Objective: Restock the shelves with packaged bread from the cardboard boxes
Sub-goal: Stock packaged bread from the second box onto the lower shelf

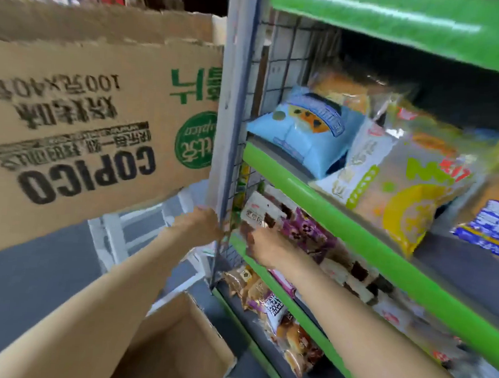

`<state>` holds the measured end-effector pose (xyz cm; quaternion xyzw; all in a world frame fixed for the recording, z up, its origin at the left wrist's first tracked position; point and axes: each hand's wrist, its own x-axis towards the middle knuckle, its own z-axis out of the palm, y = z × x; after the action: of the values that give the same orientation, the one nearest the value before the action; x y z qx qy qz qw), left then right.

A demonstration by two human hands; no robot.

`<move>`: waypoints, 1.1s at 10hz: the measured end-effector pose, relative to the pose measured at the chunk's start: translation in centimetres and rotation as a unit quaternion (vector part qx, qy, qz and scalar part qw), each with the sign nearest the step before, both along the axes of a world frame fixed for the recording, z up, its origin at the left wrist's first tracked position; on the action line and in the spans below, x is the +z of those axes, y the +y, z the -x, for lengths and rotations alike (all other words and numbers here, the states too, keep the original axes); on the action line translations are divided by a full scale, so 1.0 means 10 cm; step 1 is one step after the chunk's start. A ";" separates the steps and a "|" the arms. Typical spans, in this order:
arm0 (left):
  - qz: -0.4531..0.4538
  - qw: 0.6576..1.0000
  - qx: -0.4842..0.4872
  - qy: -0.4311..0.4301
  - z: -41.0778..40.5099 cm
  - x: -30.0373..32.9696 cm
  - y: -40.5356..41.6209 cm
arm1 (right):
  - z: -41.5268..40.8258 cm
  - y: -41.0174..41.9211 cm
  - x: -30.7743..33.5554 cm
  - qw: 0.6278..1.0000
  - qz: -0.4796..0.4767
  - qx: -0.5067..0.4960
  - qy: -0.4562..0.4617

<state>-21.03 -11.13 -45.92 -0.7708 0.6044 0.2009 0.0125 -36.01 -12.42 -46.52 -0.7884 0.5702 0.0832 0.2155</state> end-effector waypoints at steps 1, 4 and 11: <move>-0.036 0.997 -0.006 0.065 -0.25 0.53 0.18 | -0.23 0.10 0.46 0.999 -0.018 0.027 0.001; 0.051 0.975 -0.013 0.215 -0.50 2.69 0.66 | -0.53 0.41 2.41 0.995 0.064 0.022 -0.072; 0.269 0.905 -0.318 -0.084 0.45 4.58 -0.67 | 0.31 -0.53 4.83 0.909 0.244 -0.256 -0.222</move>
<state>-25.53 -17.85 -0.16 -0.5258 0.8453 -0.0496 -0.0814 -39.12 -17.69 1.77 -0.6417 0.6922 -0.2937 0.1510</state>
